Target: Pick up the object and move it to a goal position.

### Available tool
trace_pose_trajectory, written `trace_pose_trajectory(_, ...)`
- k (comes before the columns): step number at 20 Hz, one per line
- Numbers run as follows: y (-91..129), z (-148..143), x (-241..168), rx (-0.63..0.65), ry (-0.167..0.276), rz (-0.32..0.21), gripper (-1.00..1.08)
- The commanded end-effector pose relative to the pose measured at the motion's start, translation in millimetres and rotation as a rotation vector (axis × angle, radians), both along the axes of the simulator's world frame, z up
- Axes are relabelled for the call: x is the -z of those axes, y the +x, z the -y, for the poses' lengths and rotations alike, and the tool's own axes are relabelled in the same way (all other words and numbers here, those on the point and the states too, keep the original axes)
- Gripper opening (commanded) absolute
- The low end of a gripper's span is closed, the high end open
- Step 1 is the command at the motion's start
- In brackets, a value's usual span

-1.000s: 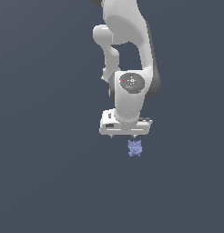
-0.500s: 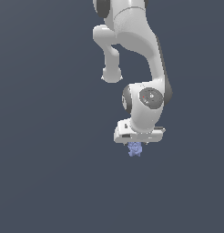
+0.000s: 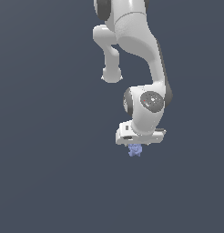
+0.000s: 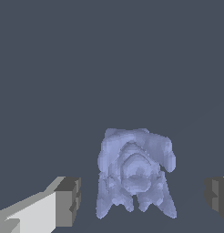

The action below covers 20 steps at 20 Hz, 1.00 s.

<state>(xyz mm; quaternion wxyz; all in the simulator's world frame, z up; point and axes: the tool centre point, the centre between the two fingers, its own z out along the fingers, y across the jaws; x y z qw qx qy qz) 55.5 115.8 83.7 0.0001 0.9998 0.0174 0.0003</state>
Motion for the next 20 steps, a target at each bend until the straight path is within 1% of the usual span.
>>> trace_pose_trajectory(1,-1,0,11,0.0,0.0,-0.001,1.0)
trace_pose_trajectory(7,-1,0,39,0.001,0.0,-0.001,1.0)
trace_pose_trajectory(12,0,-1,43,0.001,0.0,-0.001,1.0)
trace_pose_trajectory(13,0,-1,43,0.001,0.0,-0.001,-1.0)
trace_pose_trajectory(20,0,-1,43,0.001,0.0,-0.001,-1.0)
